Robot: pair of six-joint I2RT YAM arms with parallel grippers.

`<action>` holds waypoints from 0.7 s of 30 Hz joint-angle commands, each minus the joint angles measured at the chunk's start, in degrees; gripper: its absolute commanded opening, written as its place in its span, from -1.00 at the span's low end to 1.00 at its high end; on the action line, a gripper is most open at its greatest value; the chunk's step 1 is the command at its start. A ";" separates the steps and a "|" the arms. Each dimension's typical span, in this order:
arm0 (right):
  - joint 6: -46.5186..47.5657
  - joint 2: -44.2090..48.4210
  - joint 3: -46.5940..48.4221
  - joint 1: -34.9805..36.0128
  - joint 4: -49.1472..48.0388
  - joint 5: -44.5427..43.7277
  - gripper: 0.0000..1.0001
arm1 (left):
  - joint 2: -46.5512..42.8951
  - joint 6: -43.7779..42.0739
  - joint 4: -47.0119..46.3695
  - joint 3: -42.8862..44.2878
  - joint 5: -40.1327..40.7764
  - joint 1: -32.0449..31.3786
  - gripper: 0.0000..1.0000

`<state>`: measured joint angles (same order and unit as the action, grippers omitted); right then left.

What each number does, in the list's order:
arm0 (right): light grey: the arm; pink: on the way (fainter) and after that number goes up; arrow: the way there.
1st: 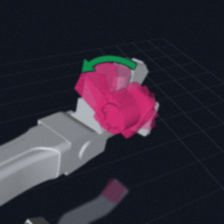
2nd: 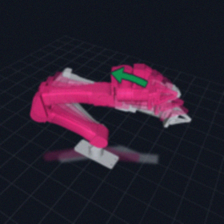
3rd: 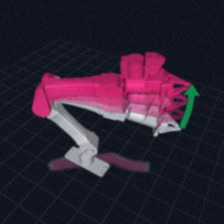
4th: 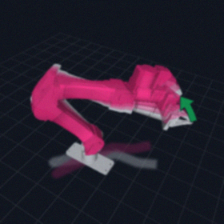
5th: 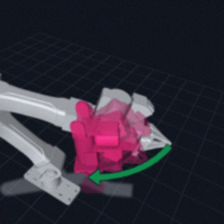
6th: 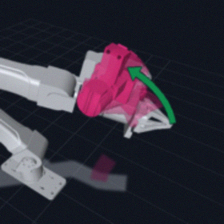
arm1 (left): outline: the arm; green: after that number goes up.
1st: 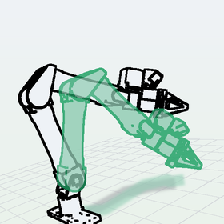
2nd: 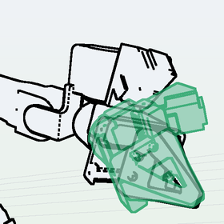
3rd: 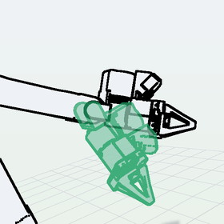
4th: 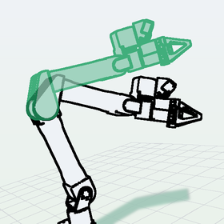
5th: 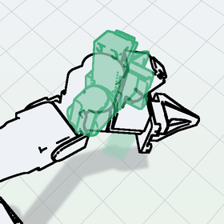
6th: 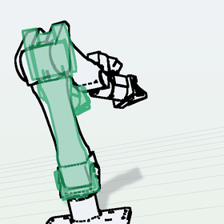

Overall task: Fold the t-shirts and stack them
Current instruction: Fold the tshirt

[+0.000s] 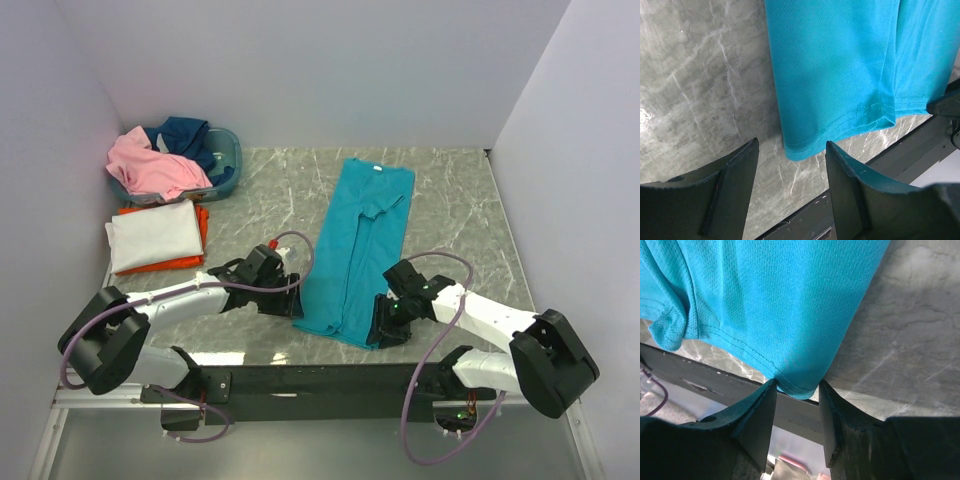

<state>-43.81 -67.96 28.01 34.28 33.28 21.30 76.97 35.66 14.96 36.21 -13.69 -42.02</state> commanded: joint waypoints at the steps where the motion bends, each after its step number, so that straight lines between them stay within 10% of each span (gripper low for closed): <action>1: -1.27 -0.15 -0.15 0.61 -1.11 -2.66 -0.09 | -0.33 0.46 -2.39 -0.35 -1.25 -0.08 0.23; 21: -2.68 -0.33 -2.34 1.31 -2.60 -3.11 -0.60 | 5.20 0.46 -4.85 -0.70 -7.49 -0.52 -0.05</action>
<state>-45.87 -68.05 26.79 35.00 31.77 19.44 81.28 36.14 12.64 35.79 -18.79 -42.09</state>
